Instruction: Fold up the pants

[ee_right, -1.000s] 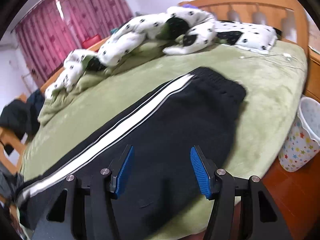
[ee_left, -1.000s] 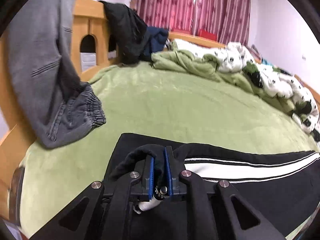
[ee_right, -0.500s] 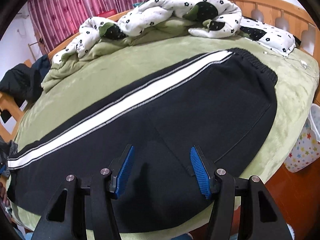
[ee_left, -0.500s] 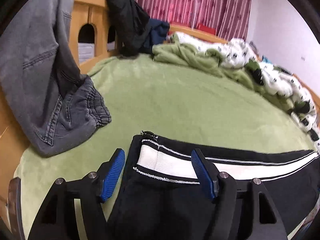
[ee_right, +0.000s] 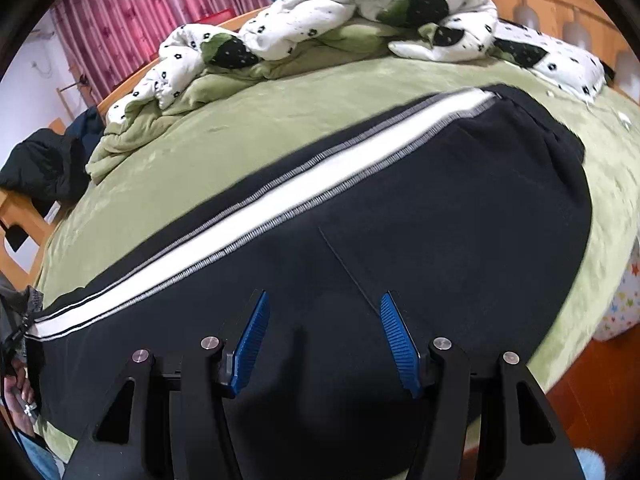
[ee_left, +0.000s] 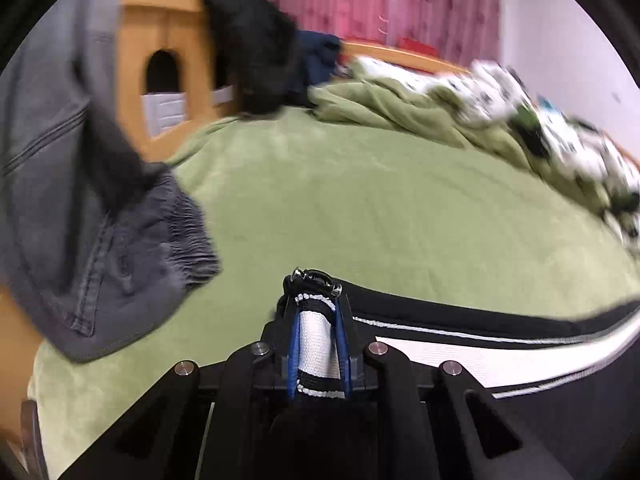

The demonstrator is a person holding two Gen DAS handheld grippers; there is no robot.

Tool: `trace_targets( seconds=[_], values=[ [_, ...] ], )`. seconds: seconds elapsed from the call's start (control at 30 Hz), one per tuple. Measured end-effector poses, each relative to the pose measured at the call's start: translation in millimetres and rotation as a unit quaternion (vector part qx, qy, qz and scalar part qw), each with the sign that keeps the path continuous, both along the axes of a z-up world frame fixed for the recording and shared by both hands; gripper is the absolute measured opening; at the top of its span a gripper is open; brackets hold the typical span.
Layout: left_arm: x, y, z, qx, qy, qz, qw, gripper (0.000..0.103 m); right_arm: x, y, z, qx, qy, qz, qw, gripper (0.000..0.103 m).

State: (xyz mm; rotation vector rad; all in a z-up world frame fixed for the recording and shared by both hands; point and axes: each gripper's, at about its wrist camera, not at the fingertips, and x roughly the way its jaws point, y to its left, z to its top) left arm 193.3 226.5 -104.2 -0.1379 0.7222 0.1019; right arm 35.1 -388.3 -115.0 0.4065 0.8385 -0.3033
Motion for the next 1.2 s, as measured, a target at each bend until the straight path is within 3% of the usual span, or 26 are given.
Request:
trace_targets(
  seconds=[0.1,0.2,0.3,0.37,0.4,0.47,0.57,0.7,0.8,0.83,0.87,0.9,0.97,1.03,1.13,1.2],
  values=[
    [16.0,7.3,-26.6,-0.018,0.056,0.014,0.9981,0.015,12.5,1.2,6.9,-0.019,-0.013,0.014,1.0,0.058],
    [11.8,-6.7,-26.3,0.019,0.043,0.012,0.9988,0.016,33.9,-1.3,12.6,-0.043,-0.025,0.042,0.998,0.058],
    [14.4,-12.2,-26.8,0.039,0.06,0.02,0.9973,0.02,64.2,-8.4,18.0,-0.06,-0.046,0.1,0.992,0.063],
    [14.1,-11.1,-25.1,0.031,0.065,0.018,0.9972,0.025,90.2,-10.5,23.5,-0.1,-0.056,0.144,0.983,0.065],
    [12.5,-10.3,-24.0,0.027,0.067,0.021,0.9972,0.041,101.0,-9.8,25.8,-0.113,-0.06,0.166,0.978,0.068],
    [7.2,-7.8,-21.9,0.005,0.067,0.024,0.9975,0.058,124.7,-11.5,26.2,-0.138,-0.057,0.21,0.966,0.075],
    [-4.0,-9.3,-18.6,-0.013,0.054,0.02,0.9983,0.058,163.6,-15.6,16.8,-0.161,-0.029,0.27,0.949,0.075],
    [-16.4,-13.6,-15.0,-0.009,0.046,0.029,0.9985,0.058,194.5,-24.0,-7.0,-0.126,0.015,0.342,0.931,0.074],
    [-23.2,-14.2,-16.0,-0.012,0.055,0.038,0.9977,0.058,204.2,-22.9,-30.1,-0.136,0.057,0.384,0.911,0.051],
    [-27.0,-14.4,-16.8,-0.018,0.058,0.038,0.9974,0.058,201.9,-19.8,-31.9,-0.142,0.052,0.4,0.904,0.014],
    [-29.2,-14.6,-16.2,-0.018,0.059,0.038,0.9974,0.058,200.7,-16.6,-32.1,-0.137,0.052,0.424,0.894,0.008],
    [-31.3,-15.5,-14.6,-0.015,0.056,0.038,0.9976,0.058,199.1,-14.2,-28.8,-0.149,0.045,0.426,0.891,0.006],
    [-33.2,-18.6,-6.7,0.007,0.036,0.042,0.9984,0.058,193.7,-15.2,-17.2,-0.151,0.009,0.42,0.895,0.005],
    [-30.2,-20.7,-1.6,0.013,0.027,0.056,0.998,0.058,197.0,-24.9,-11.7,-0.123,-0.02,0.401,0.908,0.004],
    [-18.7,-26.9,3.2,-0.035,0.036,0.048,0.9976,0.058,211.5,-22.4,-38.9,-0.108,0.018,0.382,0.918,0.006],
    [-13.6,-38.1,7.8,-0.052,0.037,0.03,0.9975,0.058,210.2,-23.5,-34.6,-0.103,0.009,0.356,0.929,0.011]
  ],
)
